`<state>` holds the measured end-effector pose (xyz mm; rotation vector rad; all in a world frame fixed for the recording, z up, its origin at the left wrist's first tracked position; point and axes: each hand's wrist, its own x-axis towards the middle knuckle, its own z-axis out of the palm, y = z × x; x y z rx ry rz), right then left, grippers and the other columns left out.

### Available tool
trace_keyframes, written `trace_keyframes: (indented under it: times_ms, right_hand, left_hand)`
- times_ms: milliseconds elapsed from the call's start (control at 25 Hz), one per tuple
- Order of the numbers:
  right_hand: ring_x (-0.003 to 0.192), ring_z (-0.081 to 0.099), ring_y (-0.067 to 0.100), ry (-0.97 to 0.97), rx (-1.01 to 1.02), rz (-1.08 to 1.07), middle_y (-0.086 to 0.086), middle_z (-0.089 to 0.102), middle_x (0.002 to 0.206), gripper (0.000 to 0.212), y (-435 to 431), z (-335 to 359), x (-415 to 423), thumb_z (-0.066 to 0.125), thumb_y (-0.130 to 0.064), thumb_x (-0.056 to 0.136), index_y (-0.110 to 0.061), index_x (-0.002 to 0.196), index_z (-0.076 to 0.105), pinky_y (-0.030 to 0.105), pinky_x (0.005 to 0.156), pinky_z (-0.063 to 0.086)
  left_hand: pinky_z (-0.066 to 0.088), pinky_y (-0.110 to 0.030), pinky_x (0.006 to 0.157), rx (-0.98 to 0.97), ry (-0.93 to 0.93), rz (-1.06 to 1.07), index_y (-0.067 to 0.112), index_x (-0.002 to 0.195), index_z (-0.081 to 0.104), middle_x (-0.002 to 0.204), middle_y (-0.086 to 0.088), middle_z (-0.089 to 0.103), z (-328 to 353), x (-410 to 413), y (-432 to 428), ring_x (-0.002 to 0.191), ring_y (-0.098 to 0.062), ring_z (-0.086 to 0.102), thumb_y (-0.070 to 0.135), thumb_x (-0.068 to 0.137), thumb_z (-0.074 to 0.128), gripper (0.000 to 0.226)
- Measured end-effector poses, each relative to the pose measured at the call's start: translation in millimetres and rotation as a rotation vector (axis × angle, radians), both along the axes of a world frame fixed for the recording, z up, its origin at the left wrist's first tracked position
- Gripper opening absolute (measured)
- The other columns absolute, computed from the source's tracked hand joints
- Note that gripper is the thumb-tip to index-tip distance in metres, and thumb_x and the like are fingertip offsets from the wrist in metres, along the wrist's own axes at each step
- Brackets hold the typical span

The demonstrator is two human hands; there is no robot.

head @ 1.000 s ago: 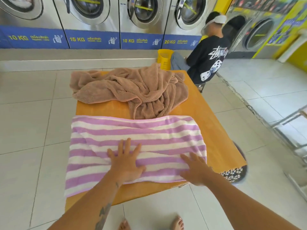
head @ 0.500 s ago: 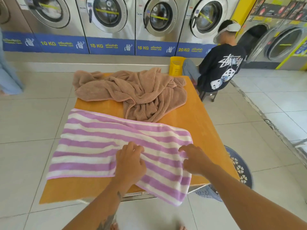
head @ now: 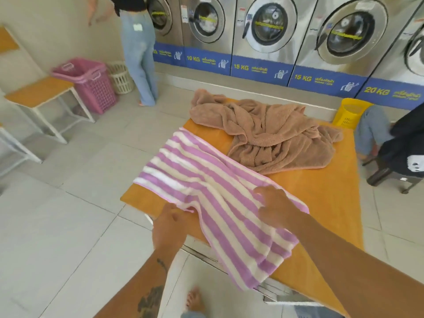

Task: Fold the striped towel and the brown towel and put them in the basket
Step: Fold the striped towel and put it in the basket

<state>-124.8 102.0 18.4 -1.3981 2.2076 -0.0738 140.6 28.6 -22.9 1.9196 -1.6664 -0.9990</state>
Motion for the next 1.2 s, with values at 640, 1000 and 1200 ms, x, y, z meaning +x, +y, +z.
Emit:
trace_keyframes:
  times_ms: [640, 1000, 1200]
  right_hand:
    - [0.117, 0.054, 0.040, 0.061, -0.051, 0.145, 0.014, 0.055, 0.133, 0.067, -177, -23, 5, 0.051, -0.007, 0.085, -0.022, 0.148, 0.034, 0.049, 0.090, 0.051]
    - [0.080, 0.066, 0.027, -0.102, -0.073, 0.195, 0.008, 0.057, 0.135, 0.079, -176, 2, -2, 0.046, -0.006, 0.088, -0.043, 0.153, 0.020, 0.035, 0.058, 0.053]
    - [0.096, 0.064, 0.018, -0.187, -0.054, 0.121, -0.006, 0.056, 0.138, 0.063, -138, 29, -49, 0.043, 0.007, 0.083, -0.039, 0.121, 0.065, 0.033, 0.066, 0.052]
  left_hand:
    - [0.033, -0.033, 0.102, -0.132, -0.367, -0.242, 0.026, 0.137, 0.044, 0.130, 0.002, 0.041, -42, -24, -51, 0.119, -0.024, 0.039, 0.035, 0.092, 0.057, 0.047]
    - [0.049, -0.035, 0.064, -0.388, -0.110, -0.229, 0.019, 0.109, 0.067, 0.095, 0.003, 0.054, -18, 6, -82, 0.087, -0.026, 0.057, 0.015, 0.093, 0.055, 0.021]
    - [0.049, -0.035, 0.066, -0.625, -0.115, -0.285, 0.019, 0.092, 0.072, 0.092, 0.003, 0.064, 31, -9, -98, 0.080, -0.027, 0.058, 0.023, 0.084, 0.051, 0.023]
